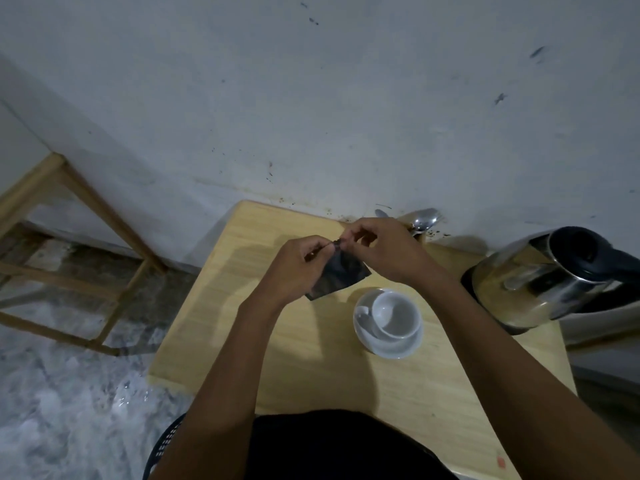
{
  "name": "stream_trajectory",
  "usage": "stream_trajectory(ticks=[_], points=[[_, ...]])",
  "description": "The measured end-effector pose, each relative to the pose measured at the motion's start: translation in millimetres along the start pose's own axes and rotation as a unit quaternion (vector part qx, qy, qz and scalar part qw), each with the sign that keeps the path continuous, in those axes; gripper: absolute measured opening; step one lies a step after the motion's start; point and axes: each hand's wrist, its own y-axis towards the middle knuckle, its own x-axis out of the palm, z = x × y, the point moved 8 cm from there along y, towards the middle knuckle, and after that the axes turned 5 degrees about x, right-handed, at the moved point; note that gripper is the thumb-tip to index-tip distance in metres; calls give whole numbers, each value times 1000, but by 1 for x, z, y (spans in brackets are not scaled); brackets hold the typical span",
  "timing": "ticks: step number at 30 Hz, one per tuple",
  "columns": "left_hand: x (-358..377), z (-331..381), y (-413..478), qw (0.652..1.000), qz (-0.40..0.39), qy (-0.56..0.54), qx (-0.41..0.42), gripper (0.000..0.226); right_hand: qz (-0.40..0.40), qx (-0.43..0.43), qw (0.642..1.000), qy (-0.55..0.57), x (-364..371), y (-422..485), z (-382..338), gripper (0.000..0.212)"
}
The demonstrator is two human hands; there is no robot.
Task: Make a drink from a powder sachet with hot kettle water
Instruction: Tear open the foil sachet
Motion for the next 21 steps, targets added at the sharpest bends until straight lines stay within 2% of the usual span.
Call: stream_trajectory(ticks=[5, 11, 13, 21], points=[[-3, 15, 2, 999, 15, 20, 22, 21, -3, -8, 1000, -24, -13, 0, -9, 7], [-3, 30, 1, 997, 0, 57, 42, 20, -20, -34, 993, -108, -27, -2, -22, 2], [-3, 34, 0, 996, 2, 73, 41, 19, -30, -46, 989, -136, -31, -2, -28, 7], [-8, 47, -3, 998, 33, 23, 51, 19, -31, -71, 983, -166, -44, -3, -48, 7]])
